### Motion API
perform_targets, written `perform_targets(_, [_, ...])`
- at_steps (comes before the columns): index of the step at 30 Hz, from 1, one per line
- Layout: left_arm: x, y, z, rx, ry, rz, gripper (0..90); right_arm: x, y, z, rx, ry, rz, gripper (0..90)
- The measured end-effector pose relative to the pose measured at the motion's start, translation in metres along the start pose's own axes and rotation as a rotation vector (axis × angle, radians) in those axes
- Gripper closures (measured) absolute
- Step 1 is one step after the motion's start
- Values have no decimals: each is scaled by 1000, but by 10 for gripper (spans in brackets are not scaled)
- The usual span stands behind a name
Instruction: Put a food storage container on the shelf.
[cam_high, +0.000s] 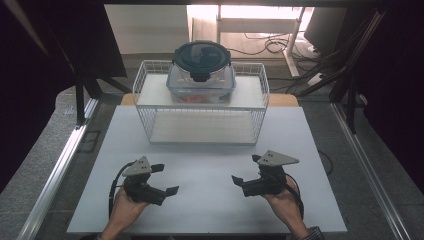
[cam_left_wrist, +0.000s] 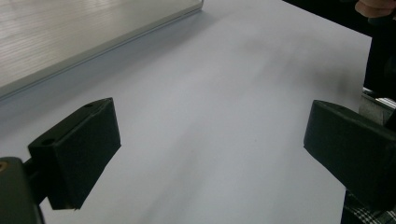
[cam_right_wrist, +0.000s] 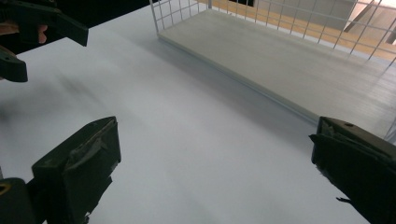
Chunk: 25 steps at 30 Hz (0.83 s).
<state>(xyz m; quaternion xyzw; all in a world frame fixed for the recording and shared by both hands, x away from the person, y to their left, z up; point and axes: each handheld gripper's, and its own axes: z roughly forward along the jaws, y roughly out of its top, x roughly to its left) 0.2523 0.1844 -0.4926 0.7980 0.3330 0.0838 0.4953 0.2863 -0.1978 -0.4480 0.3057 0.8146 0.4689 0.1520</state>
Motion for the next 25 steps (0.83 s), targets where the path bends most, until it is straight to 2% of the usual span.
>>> perform_targets(10, [-4, -20, 7, 72, 8, -5, 13, 4, -28, 1, 52, -12, -31, 7])
perform_targets(17, [-9, -29, 21, 159, 24, 31, 4, 3, -51, 11, 142, -25, -36, 6])
perform_targets(20, [-5, -33, 26, 204, 25, 22, 0, 1, -56, 16, 176, -24, -30, 7])
perform_targets(25, [-1, -34, 26, 206, 24, 2, 0, -1, -58, 20, 205, -29, -34, 7])
